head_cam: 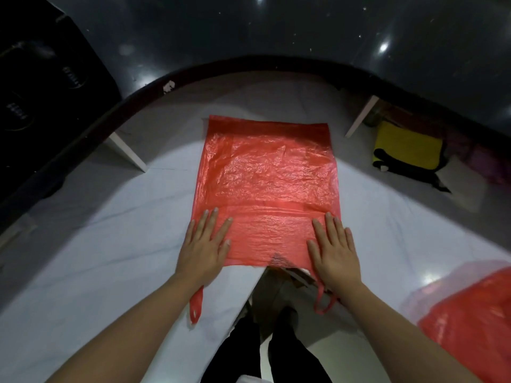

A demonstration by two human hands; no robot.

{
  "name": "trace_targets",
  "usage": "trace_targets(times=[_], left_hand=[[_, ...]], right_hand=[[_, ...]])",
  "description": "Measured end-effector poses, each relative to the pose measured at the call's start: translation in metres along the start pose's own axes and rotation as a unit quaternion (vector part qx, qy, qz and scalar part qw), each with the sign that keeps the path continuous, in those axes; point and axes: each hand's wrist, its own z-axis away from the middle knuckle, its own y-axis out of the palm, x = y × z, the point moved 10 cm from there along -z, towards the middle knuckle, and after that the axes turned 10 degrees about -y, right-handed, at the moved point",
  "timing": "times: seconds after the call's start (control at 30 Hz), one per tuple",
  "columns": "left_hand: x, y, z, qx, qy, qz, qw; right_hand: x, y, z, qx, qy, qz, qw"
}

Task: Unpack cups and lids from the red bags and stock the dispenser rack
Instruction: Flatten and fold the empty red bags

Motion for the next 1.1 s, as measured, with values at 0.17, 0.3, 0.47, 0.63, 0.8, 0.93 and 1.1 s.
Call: trace_targets(times=[0.17, 0.3, 0.47, 0.63, 0.8, 0.93, 1.1], left_hand=[[-0.002, -0.005, 0.001, 0.030, 0.005, -0.002, 1.000], [-0.008, -0.023, -0.018, 0.071, -0.004, 0.007, 0.997], [-0.006, -0.053, -0.063, 0.079, -0.024, -0.094, 0.992], [-0.055, -0.067, -0.045, 0.075, 0.003, -0.123, 0.990], [-0.140, -0.039, 0.031, 0.111, 0.116, -0.036, 0.986], [-0.176, -0.021, 0.057, 0.141, 0.114, -0.025, 0.983], [-0.154, -0.014, 0.060, 0.150, 0.066, -0.032, 0.986]], right_hand=[[-0.012, -0.019, 0.002, 0.003, -0.022, -0.048, 0.999], [-0.013, -0.056, -0.007, -0.023, -0.035, -0.125, 0.991], [0.030, -0.060, -0.010, 0.093, -0.061, -0.075, 0.991], [0.081, -0.045, -0.004, 0.131, -0.098, -0.102, 0.981], [0.045, -0.066, -0.014, 0.055, -0.055, -0.084, 0.993], [0.016, -0.050, 0.002, 0.134, -0.112, 0.088, 0.981], [0.029, -0.052, 0.000, 0.079, -0.186, 0.143, 0.969]])
